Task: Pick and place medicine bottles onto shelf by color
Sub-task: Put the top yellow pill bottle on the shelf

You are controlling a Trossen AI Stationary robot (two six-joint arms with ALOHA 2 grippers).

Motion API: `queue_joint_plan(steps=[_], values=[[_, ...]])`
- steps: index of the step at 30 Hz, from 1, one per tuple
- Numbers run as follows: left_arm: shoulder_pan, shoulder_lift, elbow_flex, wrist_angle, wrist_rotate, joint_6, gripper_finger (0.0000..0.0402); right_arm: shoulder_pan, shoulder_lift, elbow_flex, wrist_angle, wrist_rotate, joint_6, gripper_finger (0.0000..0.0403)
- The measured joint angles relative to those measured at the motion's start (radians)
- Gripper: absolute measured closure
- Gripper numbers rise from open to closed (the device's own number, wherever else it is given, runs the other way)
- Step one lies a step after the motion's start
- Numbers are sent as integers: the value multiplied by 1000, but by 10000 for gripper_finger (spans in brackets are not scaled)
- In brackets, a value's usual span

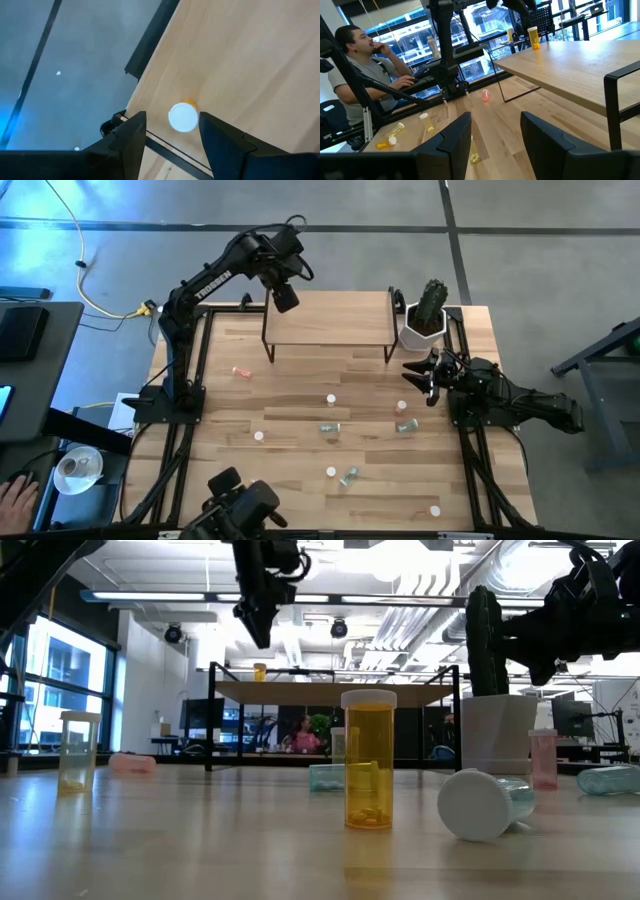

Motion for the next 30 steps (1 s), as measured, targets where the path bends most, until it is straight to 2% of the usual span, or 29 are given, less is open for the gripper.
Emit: queue_joint_plan(steps=[7, 12, 17, 30], values=[[-13, -38, 11, -6, 170, -23, 229, 0, 0, 1, 8, 0, 0, 240], [-49, -118, -103, 61, 210, -22, 229, 0, 0, 1, 12, 0, 0, 240], [-94, -265, -318, 218, 211, -38, 229, 0, 0, 1, 32, 0, -18, 240], [-232, -667, -1032, 759, 226, -162, 229, 0, 0, 2, 253, 0, -72, 240]])
